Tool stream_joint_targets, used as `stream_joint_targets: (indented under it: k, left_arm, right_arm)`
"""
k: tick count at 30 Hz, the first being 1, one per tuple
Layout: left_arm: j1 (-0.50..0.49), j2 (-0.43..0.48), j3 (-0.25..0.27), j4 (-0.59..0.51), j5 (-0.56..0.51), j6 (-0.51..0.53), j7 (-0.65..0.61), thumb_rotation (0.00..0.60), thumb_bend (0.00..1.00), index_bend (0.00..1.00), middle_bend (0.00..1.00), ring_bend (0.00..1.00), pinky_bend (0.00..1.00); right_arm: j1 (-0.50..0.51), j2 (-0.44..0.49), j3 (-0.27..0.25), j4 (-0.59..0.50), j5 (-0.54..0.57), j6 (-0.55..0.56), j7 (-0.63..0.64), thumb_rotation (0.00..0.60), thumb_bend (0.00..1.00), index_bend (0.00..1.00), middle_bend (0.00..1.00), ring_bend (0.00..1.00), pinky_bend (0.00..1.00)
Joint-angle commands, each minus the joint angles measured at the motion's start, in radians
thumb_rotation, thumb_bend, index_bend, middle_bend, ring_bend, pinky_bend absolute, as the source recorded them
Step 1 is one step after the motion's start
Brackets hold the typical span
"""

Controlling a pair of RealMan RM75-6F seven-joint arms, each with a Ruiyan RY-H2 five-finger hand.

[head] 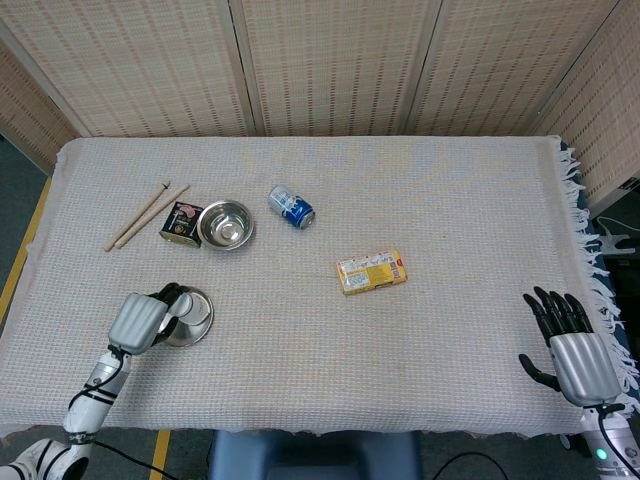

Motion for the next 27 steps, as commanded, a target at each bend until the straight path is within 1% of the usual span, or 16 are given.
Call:
stream_joint_targets:
  k: [1,6,10,13,18,21,23,25,27]
  left_arm:
    - [0.002,-0.003,-0.001,0.006,-0.003,0.006,0.013,0.6,0.53,0.54,0.65,0.63,0.85]
    - [0.025,0.027,0.003,-0.019,-0.048,-0.013,0.042,0.6,0.55,0.55,0.67,0.63,0.85]
    - [0.05,0.047,0.006,-0.033,-0.095,-0.028,0.075,0.6,0.6,0.59,0.72,0.64,0.85]
    - [0.06,0.061,0.016,-0.051,-0.103,-0.037,0.076,0.6,0.65,0.62,0.75,0.64,0.85]
    - [0.069,0.087,0.044,-0.086,-0.047,-0.009,0.028,0.6,0.69,0.65,0.78,0.65,0.85]
    - [0.062,0.126,0.076,-0.132,0.009,-0.015,-0.082,0.6,0.69,0.65,0.78,0.65,0.85]
    - [0.056,0.14,0.088,-0.139,0.04,-0.012,-0.132,0.6,0.69,0.64,0.78,0.65,0.85]
    - [0.052,0.136,0.09,-0.125,0.065,0.005,-0.159,0.6,0.69,0.64,0.78,0.65,0.85]
    - [0.051,0.116,0.073,-0.085,0.064,0.022,-0.138,0.6,0.69,0.64,0.77,0.65,0.85]
  right_arm:
    - [0.002,-0.001,0.0,0.001,0.002,-0.004,0.0,0.557,0.17,0.0,0.0,0.0,0.0]
    - [0.002,0.0,0.001,0.002,0.003,-0.004,0.002,0.557,0.17,0.0,0.0,0.0,0.0]
    - [0.001,0.001,0.001,0.001,0.002,0.0,0.004,0.557,0.17,0.0,0.0,0.0,0.0]
    - [0.001,0.001,0.0,-0.001,0.001,0.0,0.001,0.557,0.17,0.0,0.0,0.0,0.0]
    - [0.001,-0.001,-0.002,-0.002,0.001,-0.002,-0.003,0.557,0.17,0.0,0.0,0.0,0.0]
    - [0.001,-0.001,-0.001,-0.002,0.002,-0.003,-0.003,0.556,0.17,0.0,0.0,0.0,0.0]
    - [0.001,-0.001,-0.001,-0.001,0.003,-0.005,-0.003,0.556,0.17,0.0,0.0,0.0,0.0]
    - [0.003,-0.001,-0.002,-0.001,0.005,-0.009,-0.003,0.557,0.17,0.0,0.0,0.0,0.0]
    - [0.004,-0.001,-0.002,-0.001,0.006,-0.012,-0.003,0.556,0.17,0.0,0.0,0.0,0.0]
